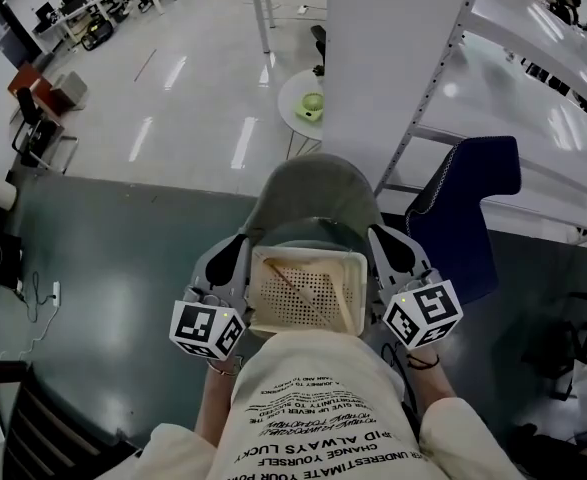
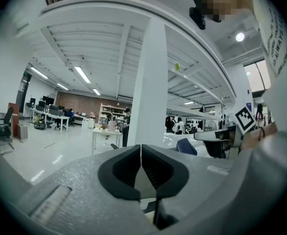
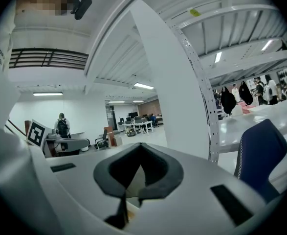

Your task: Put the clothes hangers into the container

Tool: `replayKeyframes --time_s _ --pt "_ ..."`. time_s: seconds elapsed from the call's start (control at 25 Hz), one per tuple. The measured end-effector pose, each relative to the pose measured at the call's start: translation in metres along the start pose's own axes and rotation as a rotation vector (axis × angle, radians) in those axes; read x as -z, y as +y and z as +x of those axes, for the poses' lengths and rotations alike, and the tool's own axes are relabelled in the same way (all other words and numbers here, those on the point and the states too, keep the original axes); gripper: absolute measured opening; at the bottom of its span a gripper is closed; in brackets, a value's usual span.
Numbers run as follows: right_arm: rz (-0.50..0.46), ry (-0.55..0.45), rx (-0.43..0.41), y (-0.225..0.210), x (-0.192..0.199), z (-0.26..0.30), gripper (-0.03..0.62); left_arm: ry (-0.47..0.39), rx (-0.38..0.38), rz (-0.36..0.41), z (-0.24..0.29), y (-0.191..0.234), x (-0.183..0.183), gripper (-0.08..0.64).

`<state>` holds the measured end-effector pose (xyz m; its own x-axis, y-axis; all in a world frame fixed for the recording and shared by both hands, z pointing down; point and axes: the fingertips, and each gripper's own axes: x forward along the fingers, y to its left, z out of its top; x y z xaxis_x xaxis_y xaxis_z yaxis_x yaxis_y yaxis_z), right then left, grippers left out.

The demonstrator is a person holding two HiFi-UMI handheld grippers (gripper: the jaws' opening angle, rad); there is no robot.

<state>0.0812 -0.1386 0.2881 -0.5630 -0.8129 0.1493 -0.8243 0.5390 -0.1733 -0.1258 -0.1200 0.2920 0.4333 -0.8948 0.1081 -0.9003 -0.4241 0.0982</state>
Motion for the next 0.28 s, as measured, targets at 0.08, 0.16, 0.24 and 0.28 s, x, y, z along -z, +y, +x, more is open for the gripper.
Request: replayKeyframes --time_s 0.08,0.16,0.24,0.28 --pt "-0.003 -0.001 0.000 0.0005 -0.0007 -0.0005 0.002 0.000 -0.001 -0.001 -0.0009 -0.0002 -0.0001 0.026" --pt "-0.003 -0.001 0.000 0.0006 -0.0002 -0.0001 0.002 0.000 -0.001 -0.001 -0.0008 0.0002 0.0004 0.026" --pt "-0.003 -0.001 0.000 0.0006 0.0003 0.0010 0.002 -0.001 -0.001 0.001 0.0000 0.0012 0.0007 0.026" --pt "-0.002 -0.001 0.000 0.0006 0.0005 0.0017 0.002 -0.001 -0.001 0.001 0.0004 0.0017 0.0008 0.026"
